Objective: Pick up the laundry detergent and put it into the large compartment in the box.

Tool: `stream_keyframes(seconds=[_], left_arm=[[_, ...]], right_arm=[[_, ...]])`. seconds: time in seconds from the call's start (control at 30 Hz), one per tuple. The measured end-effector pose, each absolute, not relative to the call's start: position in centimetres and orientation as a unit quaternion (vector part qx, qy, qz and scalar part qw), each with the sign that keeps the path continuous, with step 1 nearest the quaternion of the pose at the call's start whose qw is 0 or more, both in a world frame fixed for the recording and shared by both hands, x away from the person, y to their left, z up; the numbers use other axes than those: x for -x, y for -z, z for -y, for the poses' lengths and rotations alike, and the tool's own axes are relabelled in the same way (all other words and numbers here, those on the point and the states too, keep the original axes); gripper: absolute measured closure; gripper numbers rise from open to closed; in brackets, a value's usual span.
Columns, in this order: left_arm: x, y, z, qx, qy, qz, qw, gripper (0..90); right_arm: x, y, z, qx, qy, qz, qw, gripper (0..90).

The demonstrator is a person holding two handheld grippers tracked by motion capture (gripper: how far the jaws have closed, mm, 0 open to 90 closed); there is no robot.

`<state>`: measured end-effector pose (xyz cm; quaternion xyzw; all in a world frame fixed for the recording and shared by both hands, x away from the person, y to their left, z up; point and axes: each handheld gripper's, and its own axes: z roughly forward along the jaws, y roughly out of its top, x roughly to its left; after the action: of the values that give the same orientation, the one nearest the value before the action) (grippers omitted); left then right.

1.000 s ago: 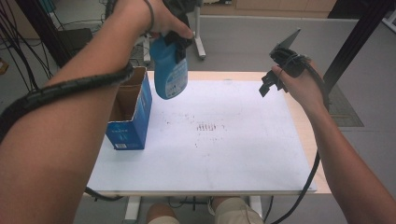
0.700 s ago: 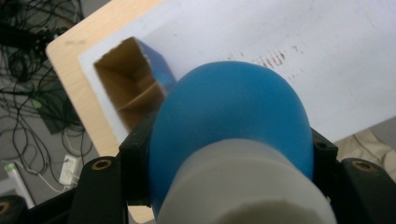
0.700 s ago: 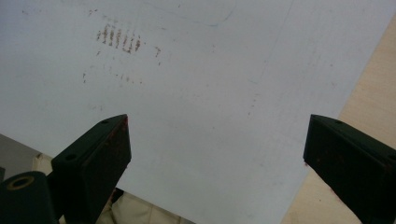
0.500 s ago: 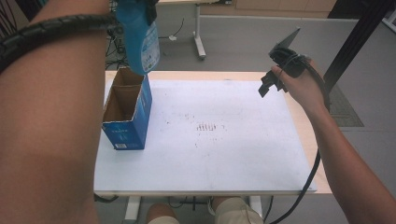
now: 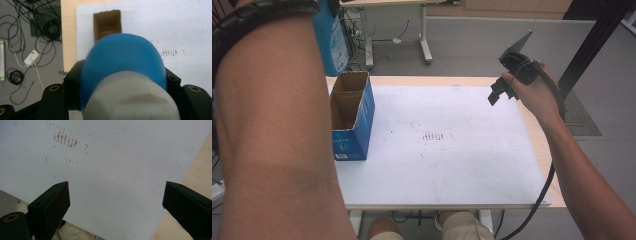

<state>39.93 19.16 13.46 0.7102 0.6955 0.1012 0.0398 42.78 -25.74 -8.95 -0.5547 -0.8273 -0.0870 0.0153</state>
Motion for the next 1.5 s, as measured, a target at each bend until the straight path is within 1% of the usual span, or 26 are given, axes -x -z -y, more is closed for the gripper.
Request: stream_keyframes(seconds=[0.23, 0.5, 0.7, 1.07, 1.5], left_arm=[[-40.1, -13.6, -20.1, -0.696, -0.102, -0.71, 0.032, 37.7], [-40.3, -13.4, -20.6, -0.692, -0.102, -0.714, 0.035, 37.7], [-40.4, -12.4, -21.5, -0.688, -0.093, -0.718, 0.043, 37.7], [-40.8, -10.9, -22.5, -0.683, -0.086, -0.724, 0.039, 37.8], [-41.2, -9.5, -22.7, -0.682, -0.086, -0.725, 0.045, 37.7]], right_arm=[[-42.9, 9.2, 25.7, 0.557, 0.08, 0.827, 0.014, 7.7], [-43.0, 9.2, 25.5, 0.553, 0.08, 0.829, 0.016, 7.7], [-42.8, 9.1, 25.6, 0.553, 0.083, 0.829, 0.015, 7.7], [-42.6, 9.0, 25.5, 0.553, 0.087, 0.829, 0.015, 7.7], [-42.6, 8.7, 25.1, 0.552, 0.084, 0.83, 0.013, 7.7]])
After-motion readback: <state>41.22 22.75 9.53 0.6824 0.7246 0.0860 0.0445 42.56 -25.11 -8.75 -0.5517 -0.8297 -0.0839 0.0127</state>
